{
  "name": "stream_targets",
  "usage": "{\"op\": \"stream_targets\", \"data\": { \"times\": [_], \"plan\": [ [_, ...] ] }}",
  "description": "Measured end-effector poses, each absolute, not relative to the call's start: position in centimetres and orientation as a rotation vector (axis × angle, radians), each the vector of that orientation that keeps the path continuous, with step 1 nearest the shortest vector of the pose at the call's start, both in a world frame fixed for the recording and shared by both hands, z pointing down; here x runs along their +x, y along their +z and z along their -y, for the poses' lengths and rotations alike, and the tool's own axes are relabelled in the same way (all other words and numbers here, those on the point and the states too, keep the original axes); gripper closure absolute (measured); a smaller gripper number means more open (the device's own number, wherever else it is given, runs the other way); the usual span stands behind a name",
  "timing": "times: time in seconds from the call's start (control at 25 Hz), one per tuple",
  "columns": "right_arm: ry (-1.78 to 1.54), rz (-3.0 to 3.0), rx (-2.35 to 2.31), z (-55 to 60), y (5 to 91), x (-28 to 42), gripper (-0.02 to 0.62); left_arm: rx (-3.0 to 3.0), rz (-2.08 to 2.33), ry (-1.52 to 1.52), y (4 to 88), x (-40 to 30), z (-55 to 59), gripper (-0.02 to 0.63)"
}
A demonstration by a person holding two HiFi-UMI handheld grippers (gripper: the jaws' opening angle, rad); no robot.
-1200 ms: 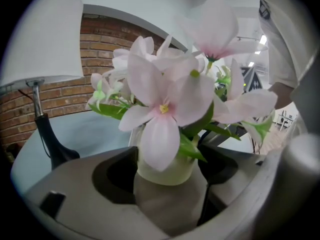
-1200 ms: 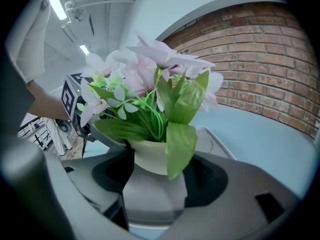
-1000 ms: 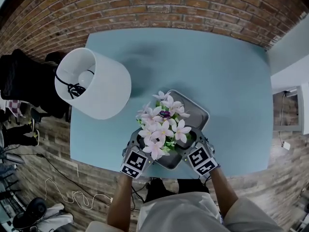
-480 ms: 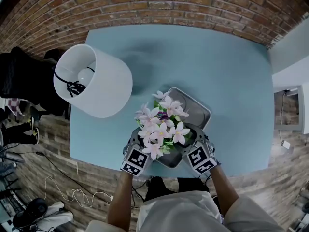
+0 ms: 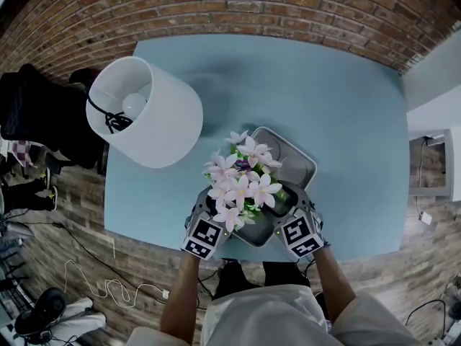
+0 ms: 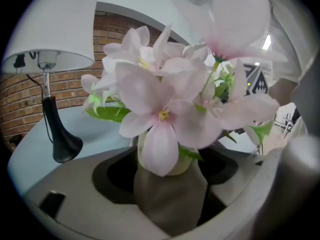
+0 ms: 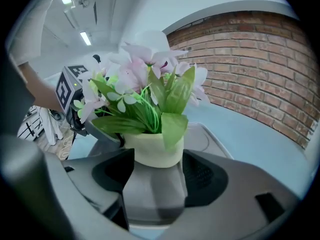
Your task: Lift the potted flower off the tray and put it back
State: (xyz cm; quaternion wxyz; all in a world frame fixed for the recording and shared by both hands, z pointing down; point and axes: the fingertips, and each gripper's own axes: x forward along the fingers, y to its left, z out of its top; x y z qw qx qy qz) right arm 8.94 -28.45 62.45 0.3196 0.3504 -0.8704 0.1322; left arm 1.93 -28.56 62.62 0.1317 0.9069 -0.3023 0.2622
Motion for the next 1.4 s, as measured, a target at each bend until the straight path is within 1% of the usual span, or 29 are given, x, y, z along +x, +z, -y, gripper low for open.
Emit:
{"op": "stream_targets", "data": {
  "times": [0.16, 0.32, 0.52, 0.76, 0.88, 1.04, 1.16, 1.24, 1.4],
  "plan": [
    [0.413, 2.292, 0.953, 27.7, 62.2, 9.9, 0.272, 2.610, 0.896, 0.769, 62.6, 0.8, 27.6, 0.192],
    [0.404, 2.279, 0.987, 26.9, 61.5, 10.6, 0.272, 2.605, 0.922, 0.791, 62.2, -0.3, 26.4, 0.192],
    [0.386, 2.257, 1.100, 25.5, 59.9, 11.6, 0.272, 2.615, 0.958, 0.807, 61.2, -1.9, 24.9, 0.207],
    [0.380, 2.224, 1.269, 23.0, 56.1, 13.3, 0.272, 2.673, 0.978, 0.754, 58.3, -3.2, 23.0, 0.239],
    [0.367, 2.214, 1.350, 21.3, 54.0, 13.7, 0.273, 2.715, 0.973, 0.715, 56.4, -3.8, 22.0, 0.244],
    [0.387, 2.257, 1.422, 18.6, 50.6, 12.8, 0.273, 2.776, 0.974, 0.672, 53.2, -4.7, 20.3, 0.245],
    [0.332, 2.288, 1.455, 16.8, 47.5, 11.7, 0.273, 2.840, 0.970, 0.630, 50.2, -5.1, 18.8, 0.245],
    [0.285, 2.302, 1.465, 15.5, 45.7, 10.7, 0.295, 2.874, 0.965, 0.615, 48.5, -5.5, 17.8, 0.245],
    [0.238, 2.346, 1.466, 13.0, 42.4, 8.8, 0.313, 2.911, 0.969, 0.593, 45.7, -6.3, 15.8, 0.249]
  ]
}}
